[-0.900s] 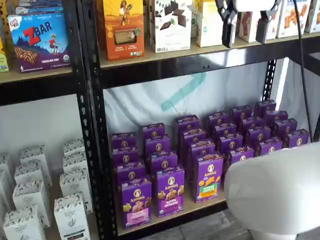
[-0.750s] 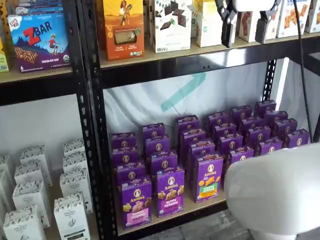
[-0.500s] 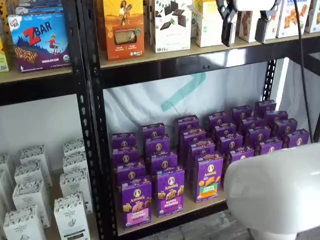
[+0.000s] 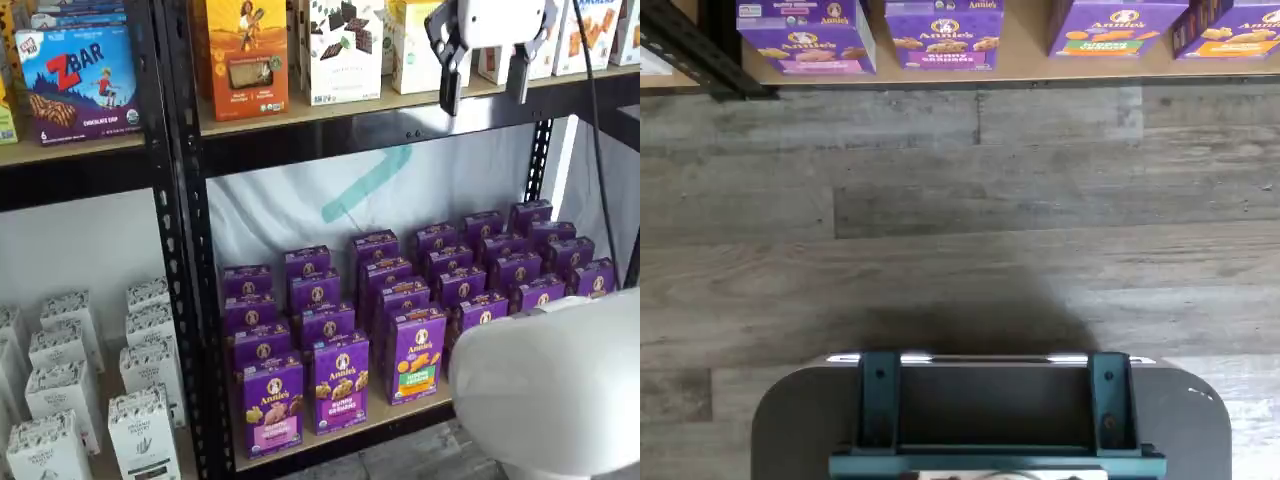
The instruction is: Pick up the purple box with a pink patch in the middle, on the bottom shelf, the first box from the left
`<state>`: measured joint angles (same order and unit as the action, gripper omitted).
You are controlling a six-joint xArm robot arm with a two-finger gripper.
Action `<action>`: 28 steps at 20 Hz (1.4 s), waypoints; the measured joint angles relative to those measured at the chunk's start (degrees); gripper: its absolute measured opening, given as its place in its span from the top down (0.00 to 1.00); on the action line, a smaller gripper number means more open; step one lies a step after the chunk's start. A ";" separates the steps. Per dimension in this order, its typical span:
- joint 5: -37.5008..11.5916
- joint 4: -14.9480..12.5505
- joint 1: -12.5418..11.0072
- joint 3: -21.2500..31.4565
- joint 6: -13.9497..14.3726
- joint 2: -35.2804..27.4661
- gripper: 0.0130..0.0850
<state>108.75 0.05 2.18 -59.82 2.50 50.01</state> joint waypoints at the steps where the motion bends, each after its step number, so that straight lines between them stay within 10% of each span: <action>1: -0.73 -0.04 0.11 0.87 0.12 0.19 0.00; 28: -26.57 0.21 5.25 27.29 5.56 1.89 0.00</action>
<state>82.18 0.26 7.43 -32.53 8.06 51.90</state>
